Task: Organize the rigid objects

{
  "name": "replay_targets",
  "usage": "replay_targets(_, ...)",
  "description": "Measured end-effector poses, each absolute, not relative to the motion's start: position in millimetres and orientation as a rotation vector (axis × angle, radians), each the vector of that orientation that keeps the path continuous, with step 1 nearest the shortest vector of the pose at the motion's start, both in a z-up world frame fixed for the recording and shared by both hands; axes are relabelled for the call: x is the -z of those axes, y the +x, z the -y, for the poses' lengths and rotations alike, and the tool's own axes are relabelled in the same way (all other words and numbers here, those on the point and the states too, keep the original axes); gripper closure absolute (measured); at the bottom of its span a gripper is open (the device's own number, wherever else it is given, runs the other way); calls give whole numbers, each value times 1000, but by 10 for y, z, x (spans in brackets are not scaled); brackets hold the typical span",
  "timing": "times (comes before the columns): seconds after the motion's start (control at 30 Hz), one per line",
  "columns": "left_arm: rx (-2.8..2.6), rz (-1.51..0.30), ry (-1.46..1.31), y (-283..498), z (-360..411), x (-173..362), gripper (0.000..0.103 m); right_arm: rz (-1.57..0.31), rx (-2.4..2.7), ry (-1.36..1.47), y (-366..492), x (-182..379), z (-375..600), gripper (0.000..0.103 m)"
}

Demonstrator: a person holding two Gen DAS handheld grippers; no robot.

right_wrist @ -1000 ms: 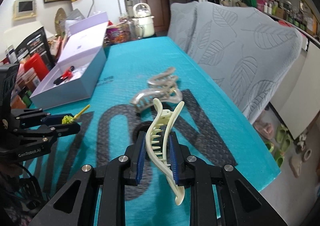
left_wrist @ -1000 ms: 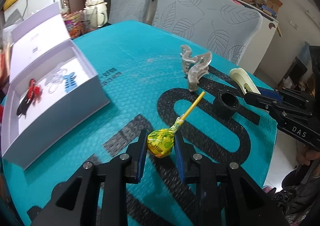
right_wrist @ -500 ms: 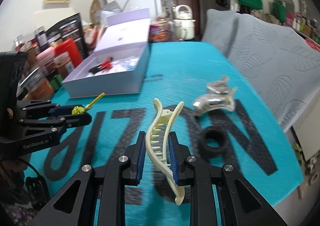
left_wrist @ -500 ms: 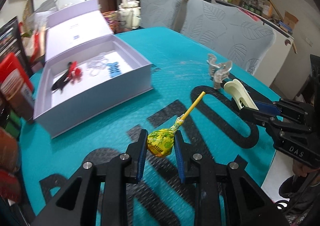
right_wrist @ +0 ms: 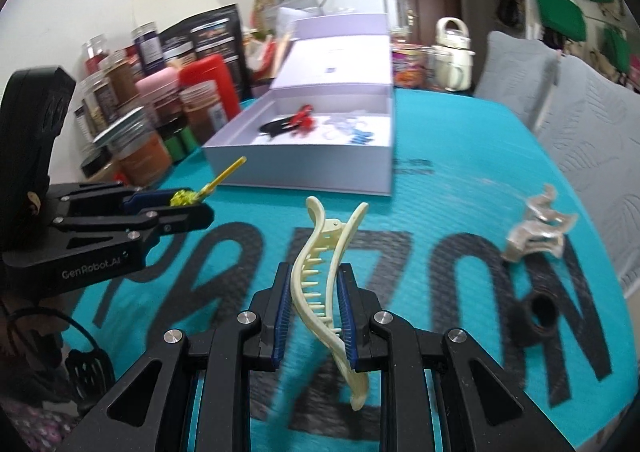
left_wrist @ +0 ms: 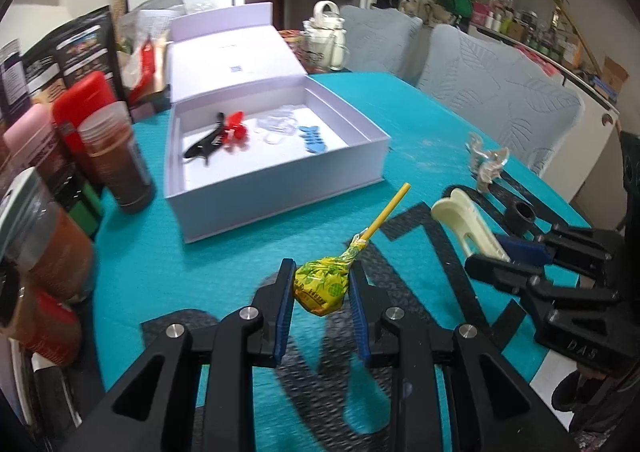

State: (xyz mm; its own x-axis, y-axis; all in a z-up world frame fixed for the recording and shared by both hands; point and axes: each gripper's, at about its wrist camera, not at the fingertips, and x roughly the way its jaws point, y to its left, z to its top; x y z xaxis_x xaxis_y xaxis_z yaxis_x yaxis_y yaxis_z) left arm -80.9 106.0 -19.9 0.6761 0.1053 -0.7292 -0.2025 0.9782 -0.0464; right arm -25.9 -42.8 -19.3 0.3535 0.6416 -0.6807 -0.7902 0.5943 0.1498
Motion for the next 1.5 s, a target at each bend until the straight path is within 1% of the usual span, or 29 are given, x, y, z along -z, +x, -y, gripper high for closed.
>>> replay_targets(0.5,-213,-791,-150,-850,-1461,111,77,-770,-1036,-253,-306,139,-126,81)
replay_targets(0.87,-190,-755,-139,-613,-1633,-57,77,-747,-1045,-270,-174,-3,-356,81)
replay_targets(1.5,-156,-663,-105,-106,-1847,-440,77,-673,-1016,-284,355,-376,-611,81)
